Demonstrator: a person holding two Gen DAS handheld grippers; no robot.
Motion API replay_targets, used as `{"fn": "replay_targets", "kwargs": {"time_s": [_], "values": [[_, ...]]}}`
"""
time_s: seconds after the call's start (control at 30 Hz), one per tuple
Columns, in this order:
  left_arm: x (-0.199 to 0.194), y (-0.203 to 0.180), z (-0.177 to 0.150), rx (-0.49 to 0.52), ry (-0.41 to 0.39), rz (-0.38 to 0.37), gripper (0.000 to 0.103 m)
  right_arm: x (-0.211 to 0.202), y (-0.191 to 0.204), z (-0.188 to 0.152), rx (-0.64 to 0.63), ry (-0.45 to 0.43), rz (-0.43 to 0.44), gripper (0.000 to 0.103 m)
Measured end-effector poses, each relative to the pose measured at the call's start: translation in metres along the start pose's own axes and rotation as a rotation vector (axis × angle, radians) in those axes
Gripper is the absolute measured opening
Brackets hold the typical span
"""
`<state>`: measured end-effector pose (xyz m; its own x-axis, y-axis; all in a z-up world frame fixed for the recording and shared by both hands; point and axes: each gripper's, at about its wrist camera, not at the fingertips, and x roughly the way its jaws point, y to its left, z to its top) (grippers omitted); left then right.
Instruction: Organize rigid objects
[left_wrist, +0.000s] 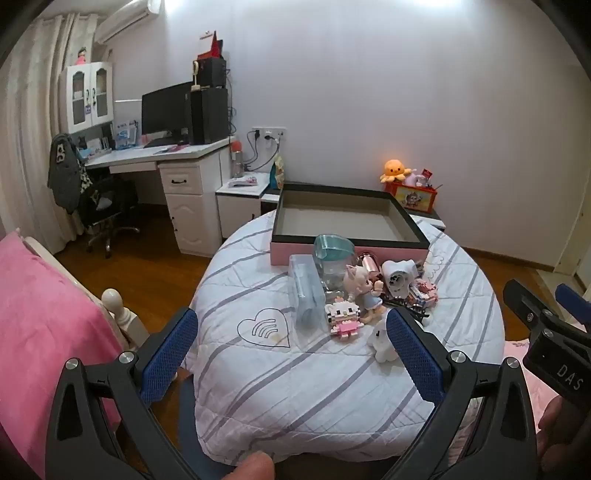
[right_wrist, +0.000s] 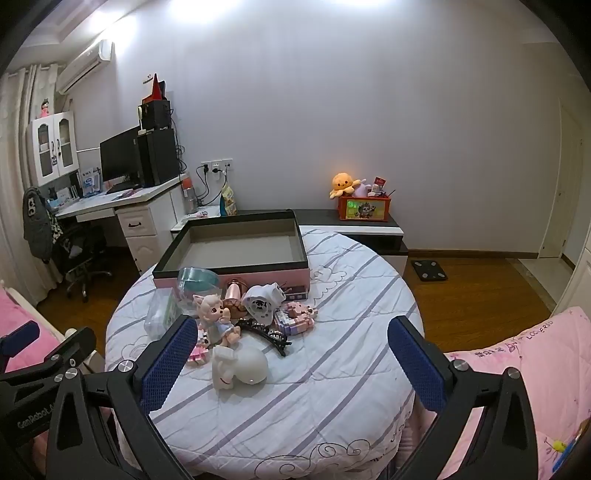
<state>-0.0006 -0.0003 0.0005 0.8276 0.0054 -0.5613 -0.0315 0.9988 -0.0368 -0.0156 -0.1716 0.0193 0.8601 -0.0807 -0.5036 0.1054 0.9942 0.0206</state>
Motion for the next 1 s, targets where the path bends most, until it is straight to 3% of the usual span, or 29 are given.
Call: {"fn": "replay_targets", "kwargs": {"time_s": [0.3, 1.0], "values": [[-0.004, 0.003, 0.007, 0.005, -0.017, 0.011, 0.103, -0.002, 0.0, 0.002, 0.001, -0.002, 0.003, 0.103], [-0.05, -0.004, 0.015, 0.014, -0.148, 0.002, 0.103, -0.03, 0.003, 0.012, 0.008, -0.083, 0.021, 0.103]]}}
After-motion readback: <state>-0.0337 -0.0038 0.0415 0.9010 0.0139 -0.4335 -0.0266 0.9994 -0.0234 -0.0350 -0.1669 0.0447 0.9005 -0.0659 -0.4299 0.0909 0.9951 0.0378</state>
